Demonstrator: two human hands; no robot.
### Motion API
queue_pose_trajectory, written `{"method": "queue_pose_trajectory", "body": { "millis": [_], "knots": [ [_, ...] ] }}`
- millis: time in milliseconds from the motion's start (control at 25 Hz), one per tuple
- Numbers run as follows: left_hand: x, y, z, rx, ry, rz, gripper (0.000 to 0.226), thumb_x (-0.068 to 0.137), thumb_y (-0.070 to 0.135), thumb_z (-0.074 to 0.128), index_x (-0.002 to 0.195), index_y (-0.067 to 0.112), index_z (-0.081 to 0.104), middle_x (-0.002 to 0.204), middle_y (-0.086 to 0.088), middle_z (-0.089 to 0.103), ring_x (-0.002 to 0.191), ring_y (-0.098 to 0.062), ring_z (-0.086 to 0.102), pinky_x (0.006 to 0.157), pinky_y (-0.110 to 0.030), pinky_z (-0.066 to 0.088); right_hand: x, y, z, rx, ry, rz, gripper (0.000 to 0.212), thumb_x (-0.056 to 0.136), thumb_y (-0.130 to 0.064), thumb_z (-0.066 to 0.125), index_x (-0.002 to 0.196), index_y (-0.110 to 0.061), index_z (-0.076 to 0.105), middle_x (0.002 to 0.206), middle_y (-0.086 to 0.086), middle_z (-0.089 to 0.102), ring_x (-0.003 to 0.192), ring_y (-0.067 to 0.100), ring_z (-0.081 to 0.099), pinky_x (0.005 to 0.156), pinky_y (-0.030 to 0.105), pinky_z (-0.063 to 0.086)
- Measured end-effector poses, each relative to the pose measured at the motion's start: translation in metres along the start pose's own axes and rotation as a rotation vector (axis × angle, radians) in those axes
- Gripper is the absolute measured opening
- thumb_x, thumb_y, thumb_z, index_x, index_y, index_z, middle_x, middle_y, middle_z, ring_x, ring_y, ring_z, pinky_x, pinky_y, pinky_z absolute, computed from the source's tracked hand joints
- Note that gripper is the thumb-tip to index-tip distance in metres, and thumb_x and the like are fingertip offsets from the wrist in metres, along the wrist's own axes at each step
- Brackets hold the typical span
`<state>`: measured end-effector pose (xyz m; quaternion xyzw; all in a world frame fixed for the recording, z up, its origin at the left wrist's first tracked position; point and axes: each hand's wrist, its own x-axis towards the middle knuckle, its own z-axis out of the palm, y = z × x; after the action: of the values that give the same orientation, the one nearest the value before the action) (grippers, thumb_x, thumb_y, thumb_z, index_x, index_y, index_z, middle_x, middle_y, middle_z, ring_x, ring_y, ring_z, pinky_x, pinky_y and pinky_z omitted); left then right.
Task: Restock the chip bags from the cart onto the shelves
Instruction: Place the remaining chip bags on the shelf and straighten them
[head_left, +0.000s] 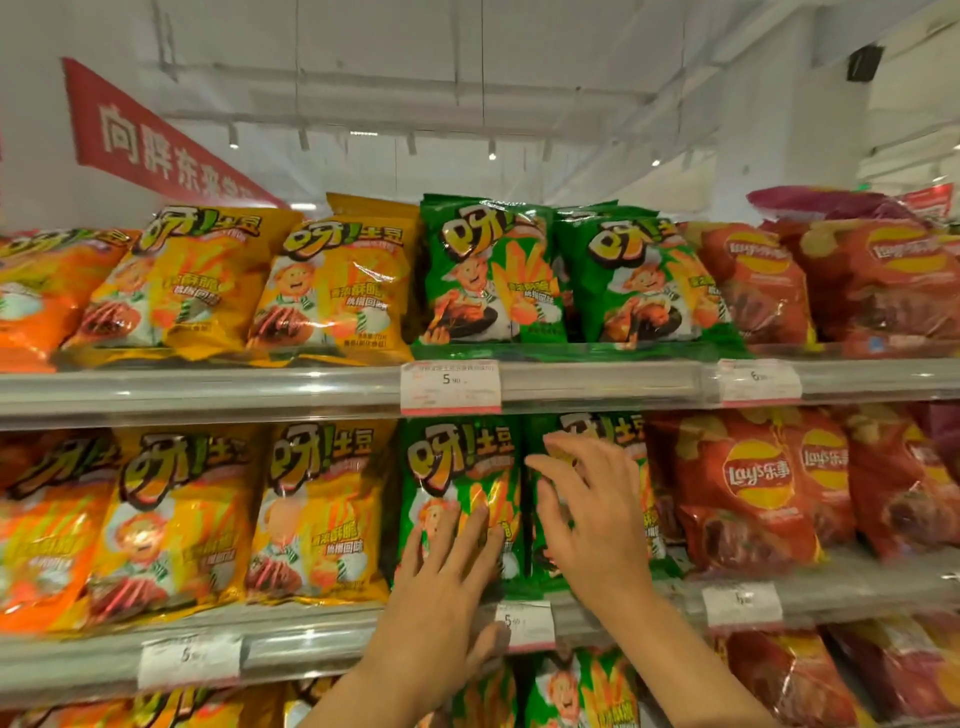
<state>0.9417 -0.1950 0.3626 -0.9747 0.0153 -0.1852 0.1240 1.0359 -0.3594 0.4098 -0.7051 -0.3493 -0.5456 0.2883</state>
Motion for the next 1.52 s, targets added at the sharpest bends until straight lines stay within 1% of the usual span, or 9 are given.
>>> {"method": "queue_pose_trajectory", "body": {
  "millis": [80, 200, 280, 560, 760, 880, 1080, 1320, 1520],
  "knots": [
    [0.002, 0.001, 0.005, -0.009, -0.012, -0.017, 0.088, 0.096, 0.069, 0.024, 0.146, 0.031, -0.037, 0.149, 0.0, -0.052, 0.135, -0.034, -0.049, 0.113, -0.053, -0.026, -0.005, 0.017, 0.002, -0.152, -0.123, 0.122, 0.037, 0.091, -0.035, 0.058, 0.124, -0.02, 0.066, 0.133, 0.009, 0.057, 0.126, 0.034, 0.049, 0.105, 0.055, 0.039],
    [0.003, 0.004, 0.006, 0.014, -0.042, -0.028, 0.089, 0.095, 0.072, 0.021, 0.146, 0.03, -0.038, 0.149, 0.0, -0.052, 0.136, -0.034, -0.049, 0.117, -0.054, -0.022, -0.02, 0.035, 0.004, -0.255, -0.474, 0.257, 0.066, 0.088, -0.055, 0.058, 0.146, -0.024, 0.048, 0.154, 0.015, 0.038, 0.144, 0.042, 0.03, 0.117, 0.059, 0.026],
    [0.001, 0.003, 0.007, 0.023, -0.057, -0.04, 0.089, 0.094, 0.074, 0.018, 0.149, 0.029, -0.035, 0.151, 0.0, -0.05, 0.139, -0.033, -0.046, 0.12, -0.054, -0.018, -0.029, 0.038, 0.009, -0.317, -0.59, 0.229, 0.079, 0.088, -0.06, 0.055, 0.155, -0.027, 0.029, 0.162, 0.013, 0.024, 0.15, 0.039, 0.017, 0.121, 0.057, 0.017],
    [-0.018, -0.007, 0.001, -0.096, 0.021, 0.033, 0.078, 0.099, 0.065, 0.029, 0.161, 0.033, -0.005, 0.167, 0.002, -0.023, 0.152, -0.025, -0.025, 0.126, -0.046, -0.004, -0.051, 0.012, 0.004, -0.295, -0.527, 0.261, 0.075, 0.093, -0.046, 0.06, 0.156, -0.02, 0.03, 0.164, 0.016, 0.022, 0.153, 0.038, 0.011, 0.122, 0.058, 0.016],
    [-0.054, -0.009, 0.022, -0.074, 0.001, 0.075, 0.073, 0.102, 0.057, 0.028, 0.161, 0.029, -0.006, 0.168, -0.001, -0.019, 0.153, -0.025, -0.025, 0.121, -0.046, -0.019, -0.096, -0.023, 0.004, -0.187, -0.563, 0.35, 0.069, 0.101, -0.046, 0.046, 0.159, -0.019, 0.021, 0.168, 0.008, -0.002, 0.155, 0.026, -0.009, 0.126, 0.049, 0.009],
    [-0.068, -0.013, 0.021, -0.139, 0.009, 0.069, 0.069, 0.103, 0.054, 0.031, 0.162, 0.03, 0.004, 0.17, 0.0, -0.006, 0.155, -0.022, -0.016, 0.115, -0.045, -0.027, -0.107, -0.048, 0.009, -0.13, -0.571, 0.37, 0.066, 0.102, -0.05, 0.038, 0.159, -0.024, 0.017, 0.168, 0.001, -0.004, 0.153, 0.015, -0.019, 0.127, 0.043, 0.001],
    [-0.103, -0.057, 0.014, -0.173, 0.205, 0.016, 0.059, 0.1, 0.049, 0.041, 0.154, 0.026, 0.037, 0.163, -0.002, 0.03, 0.155, -0.026, 0.015, 0.123, -0.052, 0.006, -0.104, -0.103, 0.03, -0.012, -0.556, 0.262, 0.058, 0.1, -0.044, 0.048, 0.154, -0.027, 0.032, 0.165, -0.003, 0.019, 0.154, 0.015, -0.001, 0.124, 0.042, 0.014],
    [-0.163, -0.157, 0.017, -0.21, 0.237, -0.11, 0.058, 0.101, 0.047, 0.047, 0.154, 0.026, 0.038, 0.163, -0.003, 0.03, 0.155, -0.028, 0.015, 0.125, -0.053, 0.013, -0.093, -0.201, 0.074, 0.067, -0.666, 0.187, 0.062, 0.101, -0.045, 0.044, 0.156, -0.04, 0.017, 0.166, -0.013, 0.007, 0.154, 0.009, -0.009, 0.123, 0.033, 0.007],
    [-0.232, -0.279, 0.019, -0.208, 0.259, -0.229, 0.06, 0.097, 0.043, 0.055, 0.151, 0.02, 0.045, 0.156, -0.011, 0.042, 0.148, -0.038, 0.032, 0.116, -0.061, 0.03, -0.069, -0.323, 0.123, 0.175, -0.64, 0.08, 0.059, 0.098, -0.032, 0.06, 0.152, -0.028, 0.038, 0.161, -0.009, 0.026, 0.154, 0.013, 0.008, 0.123, 0.035, 0.014]
  ]
}}
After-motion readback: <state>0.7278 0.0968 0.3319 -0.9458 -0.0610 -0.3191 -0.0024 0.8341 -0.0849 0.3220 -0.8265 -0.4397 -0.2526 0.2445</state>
